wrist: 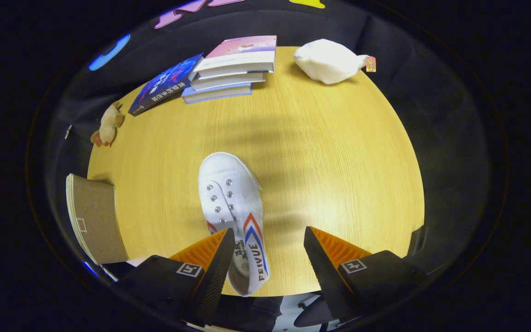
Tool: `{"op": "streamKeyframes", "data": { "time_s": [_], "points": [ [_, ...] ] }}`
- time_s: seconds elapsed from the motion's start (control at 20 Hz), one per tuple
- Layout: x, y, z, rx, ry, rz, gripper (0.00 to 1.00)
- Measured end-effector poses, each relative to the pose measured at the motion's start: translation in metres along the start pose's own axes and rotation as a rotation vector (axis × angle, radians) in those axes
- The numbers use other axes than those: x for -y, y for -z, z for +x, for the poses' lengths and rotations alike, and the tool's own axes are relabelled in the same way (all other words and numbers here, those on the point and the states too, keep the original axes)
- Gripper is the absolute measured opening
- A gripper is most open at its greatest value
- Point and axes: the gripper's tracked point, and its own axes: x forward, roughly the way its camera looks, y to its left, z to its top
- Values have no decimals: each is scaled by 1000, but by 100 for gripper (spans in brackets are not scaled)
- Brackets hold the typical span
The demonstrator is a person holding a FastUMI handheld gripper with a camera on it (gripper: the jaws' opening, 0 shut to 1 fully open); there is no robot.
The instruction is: Open the storage box then place both shoes into the box .Put the left shoe in first, then the right shoe, with the right side of both shoes facing outward in a uniform manner.
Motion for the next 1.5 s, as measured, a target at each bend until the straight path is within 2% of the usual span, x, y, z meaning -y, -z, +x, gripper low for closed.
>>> {"op": "streamKeyframes", "data": {
  "time_s": [0.35, 0.45, 0.5, 0.55, 0.6, 0.65, 0.7, 0.85, 1.1, 1.3, 1.5],
  "points": [
    [-28, 3, 35, -82, -68, -69, 88],
    [-32, 5, 38, -101, -68, -92, 74],
    [-26, 9, 45, -112, -42, -123, 55],
    [-25, 3, 40, -104, -36, -151, 42],
    [-24, 2, 40, -102, -40, -162, 25],
    [-24, 3, 38, -100, -55, -166, 15],
    [-25, 2, 35, -90, -78, -148, 9],
    [-32, 2, 16, -63, -143, -53, 9],
    [-65, -6, -30, -2, -238, 20, 9],
    [-128, -16, -81, 41, -358, 41, 9],
    [-215, -25, -133, 66, -499, 46, 9]
  ]
}}
